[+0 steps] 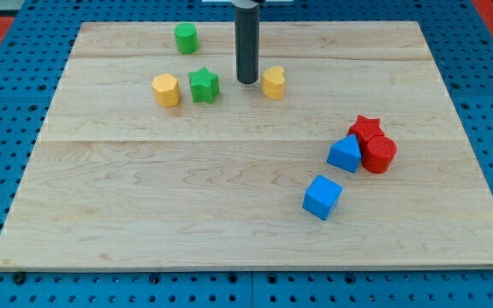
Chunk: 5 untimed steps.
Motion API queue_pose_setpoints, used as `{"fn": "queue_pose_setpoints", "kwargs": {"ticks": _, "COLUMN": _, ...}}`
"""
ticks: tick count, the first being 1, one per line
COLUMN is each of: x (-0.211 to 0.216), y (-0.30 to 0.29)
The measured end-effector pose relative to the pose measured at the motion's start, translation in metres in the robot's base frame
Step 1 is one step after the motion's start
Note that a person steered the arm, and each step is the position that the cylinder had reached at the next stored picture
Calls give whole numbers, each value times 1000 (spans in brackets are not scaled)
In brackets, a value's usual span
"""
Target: Move the yellow heart diagonal to the blue cube
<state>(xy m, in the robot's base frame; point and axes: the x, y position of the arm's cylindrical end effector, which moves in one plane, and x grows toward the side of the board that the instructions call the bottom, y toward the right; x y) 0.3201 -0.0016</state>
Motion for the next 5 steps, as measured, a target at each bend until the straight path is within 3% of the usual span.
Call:
{"fn": "queue_pose_setpoints", "kwargs": {"ticks": 1, "x": 26, "y": 12}}
{"fn": "queue_pose_setpoints", "kwargs": {"ticks": 2, "x": -17, "y": 11}}
{"fn": "queue_pose_setpoints", "kwargs": {"ticks": 3, "x": -32, "y": 40}}
{"fn": "queue_pose_setpoints", "kwargs": {"ticks": 4, "x": 15, "y": 88}}
{"fn": "queue_pose_setpoints", "kwargs": {"ticks": 5, "x": 38, "y": 81}}
